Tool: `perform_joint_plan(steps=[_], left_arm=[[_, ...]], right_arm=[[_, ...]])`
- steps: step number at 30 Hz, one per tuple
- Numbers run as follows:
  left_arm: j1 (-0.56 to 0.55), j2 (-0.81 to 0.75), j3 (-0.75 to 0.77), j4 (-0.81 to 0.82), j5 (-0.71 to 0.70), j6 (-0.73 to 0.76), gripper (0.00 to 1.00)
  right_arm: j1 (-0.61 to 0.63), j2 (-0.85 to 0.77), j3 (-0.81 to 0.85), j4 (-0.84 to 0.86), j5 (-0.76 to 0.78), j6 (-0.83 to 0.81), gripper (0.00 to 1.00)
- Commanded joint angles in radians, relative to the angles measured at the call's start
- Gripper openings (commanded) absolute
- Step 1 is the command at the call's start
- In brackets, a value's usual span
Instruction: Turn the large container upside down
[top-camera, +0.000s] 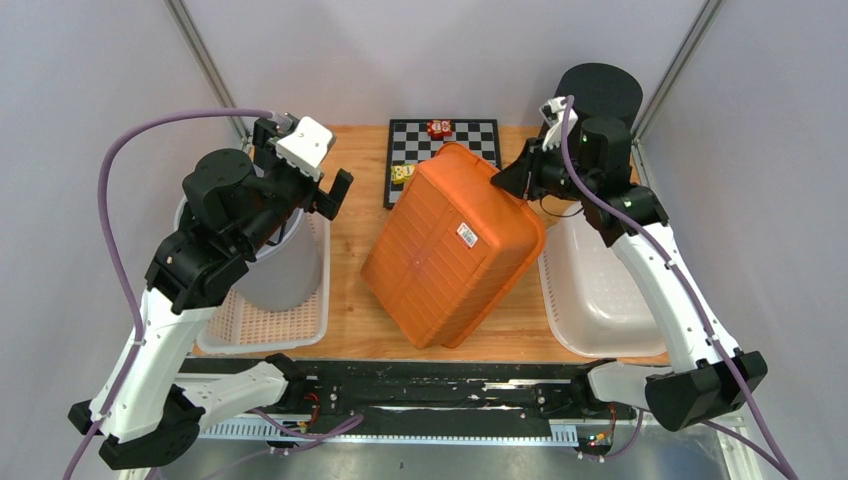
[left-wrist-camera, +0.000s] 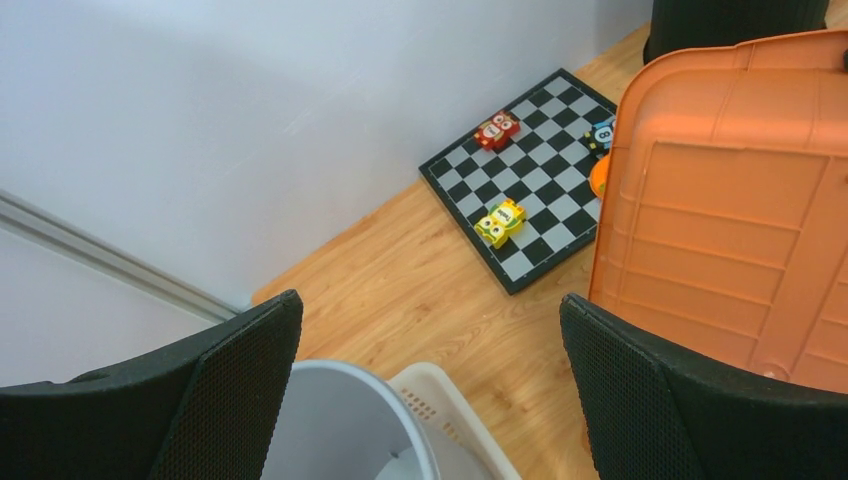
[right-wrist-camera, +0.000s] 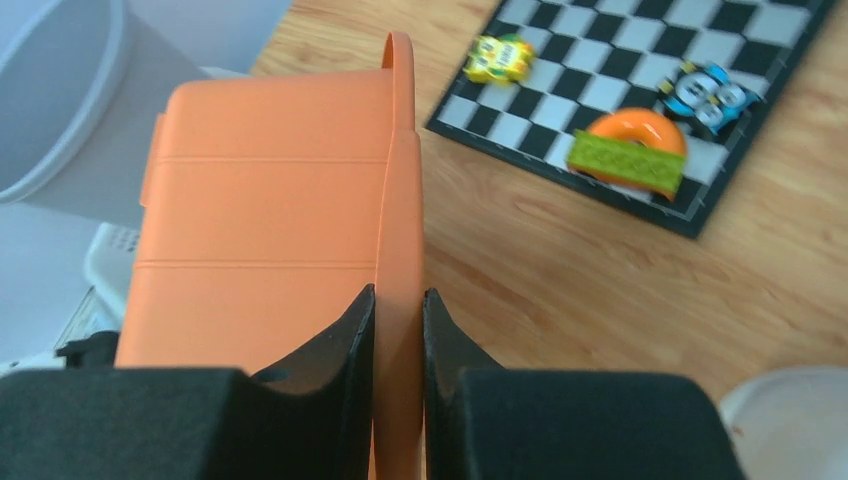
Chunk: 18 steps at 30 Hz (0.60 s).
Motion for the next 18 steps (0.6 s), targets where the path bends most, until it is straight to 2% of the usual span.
perform_joint_plan(steps=[1,7,13,18], left_arm=[[0.008,-0.015,-0.02,0.019,0.029,0.021,1.0],[0.008,-0.037,-0.059,-0.029,0.165,0.066,1.0],[0.008,-0.052,-0.126,-0.086,0.337,0.129,1.0],[0.008,-0.068,-0.2,-0.103,0.408,0.169,1.0]], right_arm=[[-0.025,-0.079,-0.097,0.057,0.163,0.076,0.02],[-0.053,-0.131,-0.223,0.079,0.231,0.067,0.02],[-0.094,-0.151,-0.327,0.148,0.212,0.044,0.02],[-0.117,-0.167,-0.384,0.187,0.193,0.021,0.02]])
